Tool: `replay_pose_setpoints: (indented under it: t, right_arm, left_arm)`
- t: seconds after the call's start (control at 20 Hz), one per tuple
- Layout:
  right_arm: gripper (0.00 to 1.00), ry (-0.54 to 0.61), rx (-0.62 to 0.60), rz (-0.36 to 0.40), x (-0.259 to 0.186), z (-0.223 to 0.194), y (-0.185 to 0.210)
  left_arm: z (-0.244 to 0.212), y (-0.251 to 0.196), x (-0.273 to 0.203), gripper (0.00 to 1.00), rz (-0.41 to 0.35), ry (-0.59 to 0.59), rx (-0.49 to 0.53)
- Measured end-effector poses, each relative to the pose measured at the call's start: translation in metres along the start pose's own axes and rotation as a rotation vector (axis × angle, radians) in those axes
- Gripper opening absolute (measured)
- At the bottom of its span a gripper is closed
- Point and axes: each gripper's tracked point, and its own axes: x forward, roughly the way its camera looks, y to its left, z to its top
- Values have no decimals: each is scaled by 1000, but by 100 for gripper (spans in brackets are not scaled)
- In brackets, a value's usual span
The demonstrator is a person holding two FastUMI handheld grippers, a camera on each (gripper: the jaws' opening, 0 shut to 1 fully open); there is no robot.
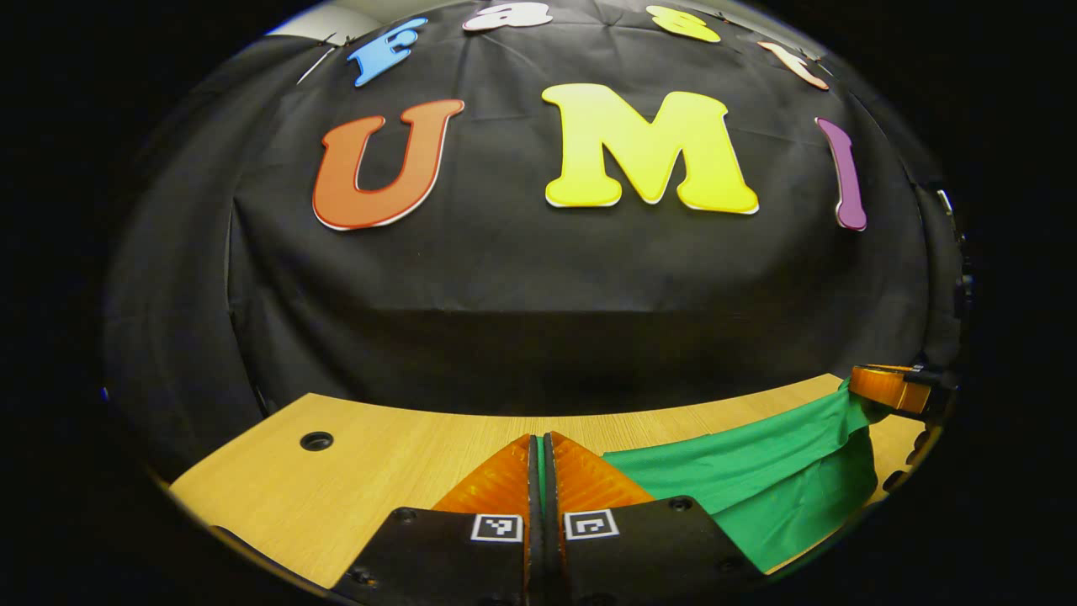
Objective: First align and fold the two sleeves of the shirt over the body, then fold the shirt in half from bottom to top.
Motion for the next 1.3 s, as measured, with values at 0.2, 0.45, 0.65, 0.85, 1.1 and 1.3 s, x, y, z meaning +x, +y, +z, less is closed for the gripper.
replay_pose_setpoints:
  t: [0.2, 0.45, 0.65, 0.85, 1.1, 1.3]
  right_arm:
    - [0, 60, 6, -45, 66, -28, -11]
    - [0, 49, -81, -53, 96, -46, -8]
    - [0, 22, -47, -49, 97, -43, -10]
    - [9, -17, -165, -46, 92, -41, 4]
    - [95, -94, -130, -33, 82, -33, 1]
    - [95, -98, -149, -42, 81, -34, 1]
  left_arm:
    - [-22, 4, 61, 6, -17, 32, -11]
    - [-37, 8, 97, 6, -12, 15, 81]
    - [-49, 10, 97, 6, 10, 23, 39]
    - [-48, 14, 97, 12, 40, 9, 35]
    - [-43, 6, 88, 100, 35, -34, 112]
    - [-41, 10, 85, 100, 64, -48, 124]
